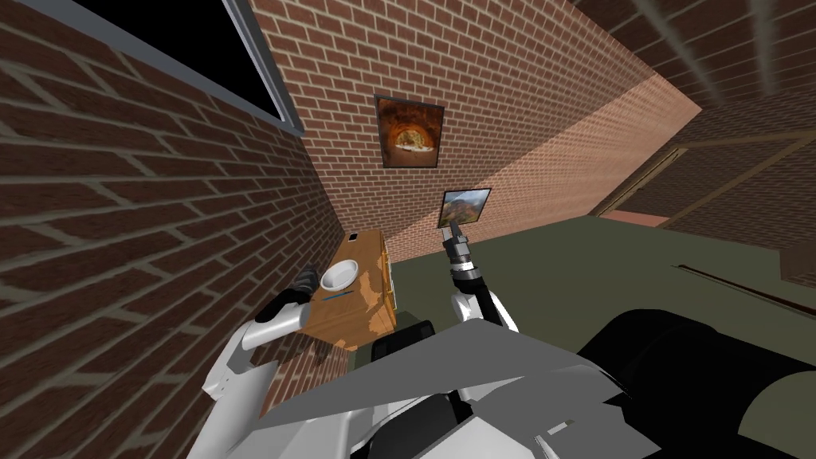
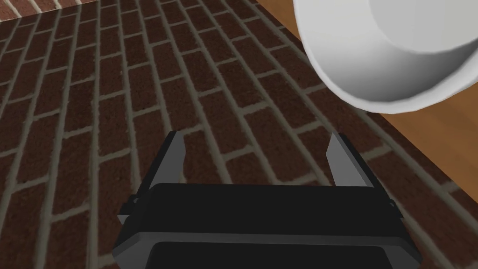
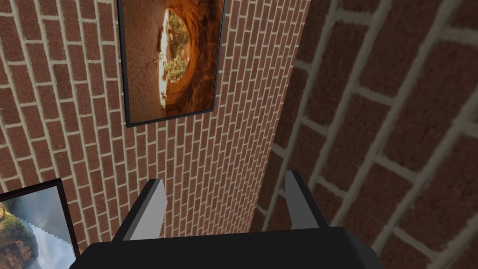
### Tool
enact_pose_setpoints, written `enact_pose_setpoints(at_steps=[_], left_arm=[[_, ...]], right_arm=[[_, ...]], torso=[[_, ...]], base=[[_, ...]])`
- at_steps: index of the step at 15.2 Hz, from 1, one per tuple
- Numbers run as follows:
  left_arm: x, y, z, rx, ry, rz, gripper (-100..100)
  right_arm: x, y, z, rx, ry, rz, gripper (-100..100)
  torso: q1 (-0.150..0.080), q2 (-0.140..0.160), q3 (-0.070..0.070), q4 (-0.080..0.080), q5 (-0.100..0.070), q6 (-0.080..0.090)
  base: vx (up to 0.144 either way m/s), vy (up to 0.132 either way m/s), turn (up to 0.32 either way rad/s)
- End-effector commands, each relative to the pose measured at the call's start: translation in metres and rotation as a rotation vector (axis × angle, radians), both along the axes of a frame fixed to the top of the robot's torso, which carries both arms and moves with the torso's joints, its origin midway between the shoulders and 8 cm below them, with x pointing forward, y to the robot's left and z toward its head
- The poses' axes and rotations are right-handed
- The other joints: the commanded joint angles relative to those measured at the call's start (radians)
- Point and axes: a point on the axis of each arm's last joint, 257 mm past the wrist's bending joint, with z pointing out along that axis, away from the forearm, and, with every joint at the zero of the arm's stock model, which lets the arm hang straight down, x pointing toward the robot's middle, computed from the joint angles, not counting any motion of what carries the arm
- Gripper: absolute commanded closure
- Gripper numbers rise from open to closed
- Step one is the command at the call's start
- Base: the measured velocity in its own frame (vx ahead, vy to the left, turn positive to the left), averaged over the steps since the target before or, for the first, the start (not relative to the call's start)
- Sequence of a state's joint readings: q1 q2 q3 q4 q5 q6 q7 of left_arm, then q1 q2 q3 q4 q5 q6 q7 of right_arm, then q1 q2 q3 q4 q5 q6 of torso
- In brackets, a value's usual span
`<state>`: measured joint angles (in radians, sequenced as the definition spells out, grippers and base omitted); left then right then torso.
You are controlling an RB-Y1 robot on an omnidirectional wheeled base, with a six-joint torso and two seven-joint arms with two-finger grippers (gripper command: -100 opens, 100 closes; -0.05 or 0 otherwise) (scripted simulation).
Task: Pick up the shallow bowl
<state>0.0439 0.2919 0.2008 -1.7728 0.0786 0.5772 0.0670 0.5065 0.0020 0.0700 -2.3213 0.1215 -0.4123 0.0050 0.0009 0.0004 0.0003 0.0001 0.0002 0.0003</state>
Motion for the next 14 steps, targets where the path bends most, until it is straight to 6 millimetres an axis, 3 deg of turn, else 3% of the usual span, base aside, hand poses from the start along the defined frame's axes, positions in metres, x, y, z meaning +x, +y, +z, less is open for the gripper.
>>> enact_pose_setpoints(at_steps=[1, 14], left_arm=[[-0.001, 0.006, -0.011, -0.013, 0.046, 0.019, -100], [-0.013, 0.032, -0.061, -0.098, 0.280, 0.115, -100]], right_arm=[[0.000, 0.000, 0.000, 0.000, 0.000, 0.000, 0], [0.000, 0.000, 0.000, 0.000, 0.000, 0.000, 0]], torso=[[0.000, 0.000, 0.000, 0.000, 0.000, 0.000], [0.000, 0.000, 0.000, 0.000, 0.000, 0.000]], base=[[-0.015, 0.013, -0.106], [-0.014, 0.013, -0.072]])
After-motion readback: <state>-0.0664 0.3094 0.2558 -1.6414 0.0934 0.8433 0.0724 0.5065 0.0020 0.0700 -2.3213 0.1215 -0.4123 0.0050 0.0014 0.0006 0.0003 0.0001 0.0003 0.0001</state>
